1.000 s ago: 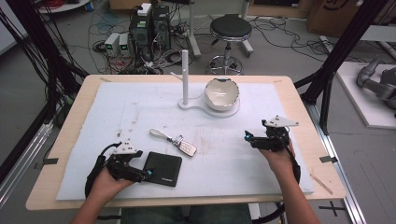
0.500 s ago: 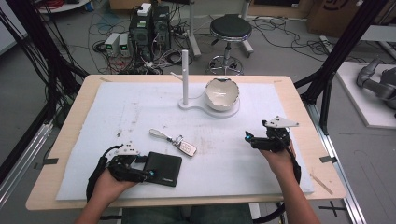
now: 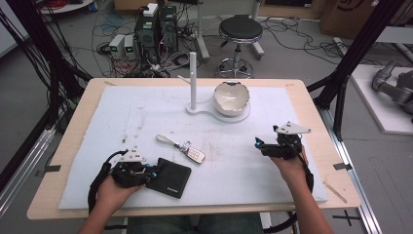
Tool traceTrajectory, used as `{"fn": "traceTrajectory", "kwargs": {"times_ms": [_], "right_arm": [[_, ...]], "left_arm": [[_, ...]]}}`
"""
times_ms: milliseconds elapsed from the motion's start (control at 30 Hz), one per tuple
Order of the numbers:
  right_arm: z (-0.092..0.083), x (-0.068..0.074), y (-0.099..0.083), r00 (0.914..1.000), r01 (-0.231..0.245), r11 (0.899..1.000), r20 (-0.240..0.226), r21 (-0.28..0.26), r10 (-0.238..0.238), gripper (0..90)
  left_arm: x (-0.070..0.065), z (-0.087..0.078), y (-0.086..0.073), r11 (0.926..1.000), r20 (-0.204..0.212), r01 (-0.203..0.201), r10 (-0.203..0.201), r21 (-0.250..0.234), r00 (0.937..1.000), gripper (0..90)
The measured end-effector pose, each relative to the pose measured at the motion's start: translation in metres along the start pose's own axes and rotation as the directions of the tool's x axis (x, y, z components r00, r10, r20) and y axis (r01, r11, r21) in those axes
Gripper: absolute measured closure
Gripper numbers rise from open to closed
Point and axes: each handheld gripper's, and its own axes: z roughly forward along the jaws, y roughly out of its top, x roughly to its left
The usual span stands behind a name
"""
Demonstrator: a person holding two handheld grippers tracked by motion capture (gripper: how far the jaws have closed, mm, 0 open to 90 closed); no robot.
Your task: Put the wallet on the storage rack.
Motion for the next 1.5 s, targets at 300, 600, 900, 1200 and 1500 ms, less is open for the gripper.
{"fn": "traceTrajectory", "kwargs": {"times_ms": [300, 600, 900, 1200, 1500], "right_arm": [[0.000, 0.000, -0.001, 1.0000, -0.003, 1.000, 0.000, 0.003, 0.003, 16.5], [-0.001, 0.001, -0.002, 1.0000, 0.000, 1.000, -0.002, 0.016, 0.000, 16.5], [0.000, 0.002, -0.002, 1.0000, 0.009, 1.000, -0.003, 0.010, -0.009, 16.5], [-0.002, 0.003, -0.002, 0.9999, -0.004, 1.000, -0.010, 0.010, 0.005, 16.5], [-0.003, 0.001, -0.004, 0.9999, -0.007, 1.000, -0.012, 0.015, 0.007, 16.5]], "left_arm": [[-0.005, -0.009, 0.008, 0.9981, 0.004, -0.042, 0.042, -0.044, 0.9991, 83.5], [-0.013, -0.029, 0.041, 0.9834, 0.007, -0.115, 0.117, -0.141, 0.9931, 83.8], [-0.007, -0.045, 0.097, 0.9643, -0.063, -0.195, 0.186, -0.179, 0.9805, 83.8], [-0.006, -0.042, 0.141, 0.9486, -0.088, -0.227, 0.212, -0.221, 0.9732, 83.7], [0.002, -0.021, 0.182, 0.9416, -0.124, -0.244, 0.221, -0.232, 0.9674, 83.7]]}}
